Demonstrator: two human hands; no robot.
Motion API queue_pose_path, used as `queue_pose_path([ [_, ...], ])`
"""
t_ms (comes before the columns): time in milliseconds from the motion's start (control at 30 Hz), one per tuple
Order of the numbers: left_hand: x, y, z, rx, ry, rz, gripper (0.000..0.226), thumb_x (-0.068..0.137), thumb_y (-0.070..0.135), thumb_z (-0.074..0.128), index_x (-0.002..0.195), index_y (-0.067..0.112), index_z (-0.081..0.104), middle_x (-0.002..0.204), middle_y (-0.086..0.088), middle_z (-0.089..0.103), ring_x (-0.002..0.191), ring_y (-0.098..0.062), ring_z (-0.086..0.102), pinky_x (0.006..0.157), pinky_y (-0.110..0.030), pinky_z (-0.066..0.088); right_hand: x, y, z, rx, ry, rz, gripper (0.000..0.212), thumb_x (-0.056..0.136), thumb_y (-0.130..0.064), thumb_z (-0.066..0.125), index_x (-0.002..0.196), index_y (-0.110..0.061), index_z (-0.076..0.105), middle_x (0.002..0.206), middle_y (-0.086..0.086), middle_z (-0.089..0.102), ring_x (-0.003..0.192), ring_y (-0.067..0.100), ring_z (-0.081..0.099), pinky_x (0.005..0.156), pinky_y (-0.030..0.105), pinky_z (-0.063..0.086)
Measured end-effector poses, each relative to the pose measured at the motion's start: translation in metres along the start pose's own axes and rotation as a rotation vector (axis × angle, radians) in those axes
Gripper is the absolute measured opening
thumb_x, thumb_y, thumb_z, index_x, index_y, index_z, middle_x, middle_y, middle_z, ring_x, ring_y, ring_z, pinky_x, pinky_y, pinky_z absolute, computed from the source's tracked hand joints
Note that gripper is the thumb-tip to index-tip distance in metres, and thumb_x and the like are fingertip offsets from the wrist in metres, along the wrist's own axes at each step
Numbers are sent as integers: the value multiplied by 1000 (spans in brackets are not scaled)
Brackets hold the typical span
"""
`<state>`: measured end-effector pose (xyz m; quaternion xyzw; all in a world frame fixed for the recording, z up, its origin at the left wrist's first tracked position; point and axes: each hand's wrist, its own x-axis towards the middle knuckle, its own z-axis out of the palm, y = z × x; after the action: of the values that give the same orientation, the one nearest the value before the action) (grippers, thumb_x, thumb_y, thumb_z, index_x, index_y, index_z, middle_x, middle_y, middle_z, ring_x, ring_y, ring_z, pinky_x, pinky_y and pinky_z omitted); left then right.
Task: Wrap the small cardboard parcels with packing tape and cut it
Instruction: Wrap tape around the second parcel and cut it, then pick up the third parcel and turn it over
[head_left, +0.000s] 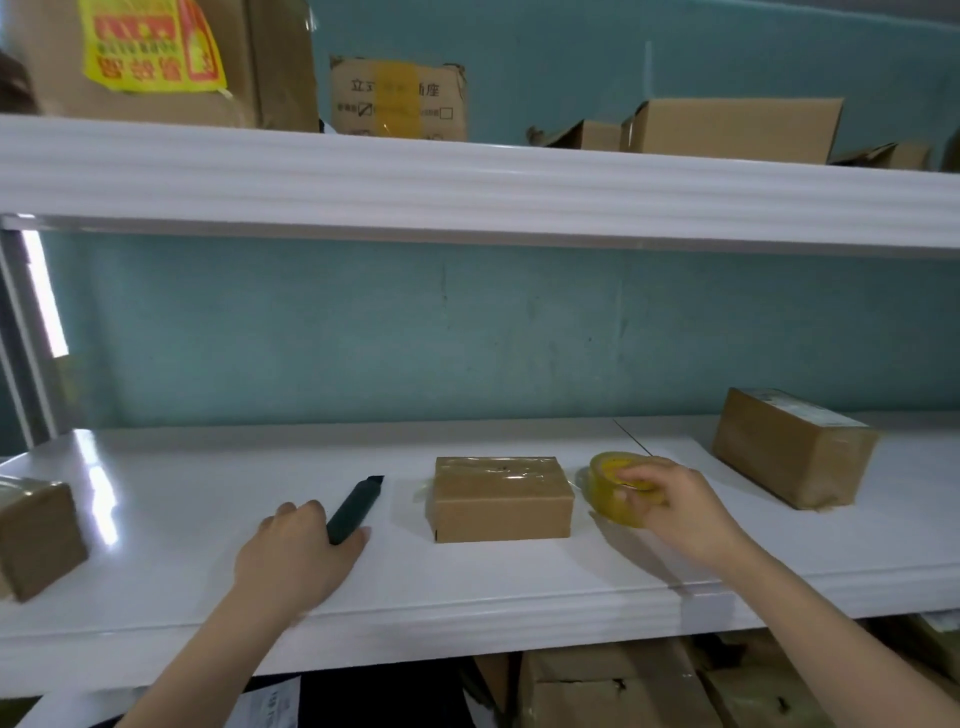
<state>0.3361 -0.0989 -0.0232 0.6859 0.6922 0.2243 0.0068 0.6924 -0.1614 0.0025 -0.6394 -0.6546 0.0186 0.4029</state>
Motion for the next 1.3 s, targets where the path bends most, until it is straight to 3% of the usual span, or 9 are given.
queue_pose_path([
  [67, 9, -4, -10, -125, 13, -1, 45, 82, 51, 58, 97, 9, 57, 94, -8, 59, 86, -27, 57, 70, -31, 44, -6, 5, -11, 112, 6, 80, 20, 81, 0, 66, 93, -14, 73, 95, -4, 66, 90, 11, 61, 80, 18, 46],
  [133, 17, 0, -24, -420, 78, -13, 32, 85, 34, 63, 103, 8, 62, 95, -12, 63, 87, -28, 57, 75, -29, 40, -12, 5, -24, 264, 26, 157, 25, 81, 3, 65, 79, -21, 72, 82, -10, 71, 79, 4, 64, 72, 10, 48],
  [200, 22, 10, -36, -763, 152, -16, 8, 87, 16, 61, 84, 10, 66, 80, -9, 63, 80, -25, 56, 74, -28, 38, -14, 2, -36, 398, 106, 215, 25, 81, 3, 65, 72, -19, 71, 68, -12, 71, 71, 2, 64, 72, 13, 49],
  [300, 24, 27, -41, -1116, 139, -45, 24, 88, 2, 54, 70, 18, 59, 67, -6, 57, 67, -22, 53, 64, -30, 43, -13, -7, -52, 595, 201, 301, 17, 82, 2, 61, 72, -10, 67, 65, -4, 72, 74, 16, 67, 79, 29, 52],
  [600, 39, 61, -60, -1300, 64, -67, 23, 91, 1, 47, 77, 15, 60, 69, -7, 53, 61, -15, 51, 58, -24, 40, -10, 0, -87, 768, 276, 348, 15, 86, -1, 54, 77, -7, 64, 66, 1, 73, 72, 18, 69, 80, 29, 50],
  [767, 28, 105, -55, -1332, 98, -63, 23, 91, 0, 46, 77, 13, 60, 65, -8, 47, 59, -18, 47, 56, -25, 39, -8, 33, -126, 839, 326, 336, 14, 86, 0, 54, 77, -6, 63, 61, 0, 72, 59, 11, 69, 64, 17, 54],
  [1167, -2, 229, -20, -1424, 193, -43, 21, 91, 4, 51, 77, 15, 61, 61, -6, 43, 56, -16, 45, 62, -26, 43, 13, 127, -219, 824, 310, 274, 15, 85, 0, 57, 74, -7, 63, 61, 3, 71, 59, 14, 66, 60, 17, 53],
  [1300, -12, 258, -12, -1396, 190, 6, 23, 91, 3, 50, 76, 16, 61, 63, -6, 42, 53, -14, 44, 55, -18, 46, 7, 150, -231, 812, 343, 334, 14, 85, -1, 57, 75, -7, 64, 59, 1, 71, 56, 11, 66, 57, 15, 53],
])
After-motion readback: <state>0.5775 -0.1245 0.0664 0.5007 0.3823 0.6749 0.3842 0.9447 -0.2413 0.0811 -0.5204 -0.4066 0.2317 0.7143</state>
